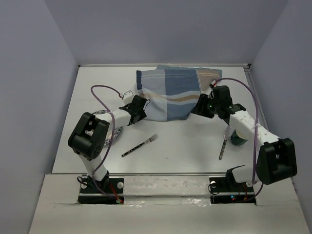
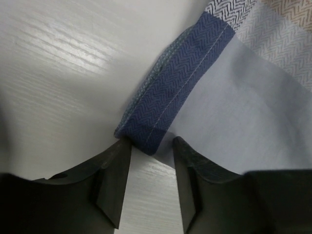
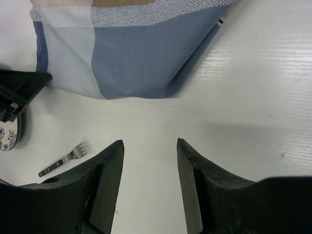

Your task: Set the dinner table for one person

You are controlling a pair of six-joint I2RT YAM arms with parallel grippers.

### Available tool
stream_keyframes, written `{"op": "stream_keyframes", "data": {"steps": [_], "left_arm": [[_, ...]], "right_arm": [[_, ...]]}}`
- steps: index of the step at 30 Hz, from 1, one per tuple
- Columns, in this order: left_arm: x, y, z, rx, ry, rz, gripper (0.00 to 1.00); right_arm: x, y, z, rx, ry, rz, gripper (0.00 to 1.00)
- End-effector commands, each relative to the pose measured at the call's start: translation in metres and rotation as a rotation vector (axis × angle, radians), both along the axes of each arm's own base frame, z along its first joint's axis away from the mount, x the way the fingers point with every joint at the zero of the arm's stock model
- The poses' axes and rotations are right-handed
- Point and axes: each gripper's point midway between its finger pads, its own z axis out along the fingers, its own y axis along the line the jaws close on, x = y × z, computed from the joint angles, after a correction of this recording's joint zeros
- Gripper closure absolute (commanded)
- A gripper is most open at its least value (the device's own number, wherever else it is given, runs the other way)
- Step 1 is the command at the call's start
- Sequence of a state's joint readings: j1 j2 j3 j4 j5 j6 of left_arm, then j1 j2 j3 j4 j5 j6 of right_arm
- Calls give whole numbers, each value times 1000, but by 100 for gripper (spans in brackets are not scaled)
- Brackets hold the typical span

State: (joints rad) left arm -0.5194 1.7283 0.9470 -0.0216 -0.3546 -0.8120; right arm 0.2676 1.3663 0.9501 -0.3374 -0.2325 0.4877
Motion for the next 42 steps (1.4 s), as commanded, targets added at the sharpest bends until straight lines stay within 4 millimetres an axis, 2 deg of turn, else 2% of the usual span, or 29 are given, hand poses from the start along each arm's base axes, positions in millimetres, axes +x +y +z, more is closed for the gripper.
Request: {"op": "stream_keyframes", "data": {"steps": [1, 7, 10, 11, 13, 15, 17, 20, 21, 22, 28, 31, 33, 35, 37, 38, 39, 40, 41, 42], "left_arm": [[4, 10, -5, 21, -39, 48, 50], [3, 18, -12, 52, -34, 65, 65], [6, 19, -11, 67, -46, 63, 94], [7, 20, -8, 74, -52, 59, 100], [11, 21, 8, 87, -89, 45, 100], [16, 21, 24, 96, -123, 26, 100], [19, 19, 50, 75, -177, 17, 100], [21, 15, 74, 43, -226, -1, 100], [20, 14, 77, 35, -232, -2, 100], [20, 12, 84, 14, -246, -7, 100], [20, 8, 98, -19, -279, -17, 100], [21, 8, 103, -22, -291, -19, 100], [21, 8, 106, -21, -297, -23, 100], [22, 8, 111, -20, -308, -26, 100], [24, 8, 116, -12, -317, -33, 100], [24, 8, 118, -12, -323, -34, 100], [26, 8, 122, -6, -330, -37, 100], [27, 8, 125, -2, -336, -38, 100], [29, 8, 127, 3, -342, -39, 100], [33, 6, 136, 0, -359, -41, 100]], "right_arm": [[-8, -1, 2, 12, -15, 10, 46], [-5, -5, -16, -18, 31, -18, 45], [6, -13, -26, -55, 47, -56, 39], [11, -17, -29, -59, 54, -74, 37], [26, -21, -37, -67, 72, -111, 33], [42, -24, -42, -77, 69, -142, 33], [56, -23, -49, -89, 77, -150, 35], [86, -22, -67, -111, 107, -185, 48], [91, -22, -61, -108, 93, -195, 52], [94, -23, -74, -123, 118, -207, 56], [117, -31, -90, -162, 128, -249, 57], [128, -29, -91, -165, 122, -246, 48], [133, -28, -97, -168, 127, -242, 48], [144, -26, -92, -166, 105, -240, 48], [151, -25, -95, -172, 97, -231, 55], [158, -23, -90, -170, 78, -228, 64], [161, -23, -93, -177, 79, -221, 89], [165, -27, -89, -192, 64, -240, 98], [167, -29, -82, -198, 47, -251, 100], [172, -31, -61, -206, -4, -251, 100]]}}
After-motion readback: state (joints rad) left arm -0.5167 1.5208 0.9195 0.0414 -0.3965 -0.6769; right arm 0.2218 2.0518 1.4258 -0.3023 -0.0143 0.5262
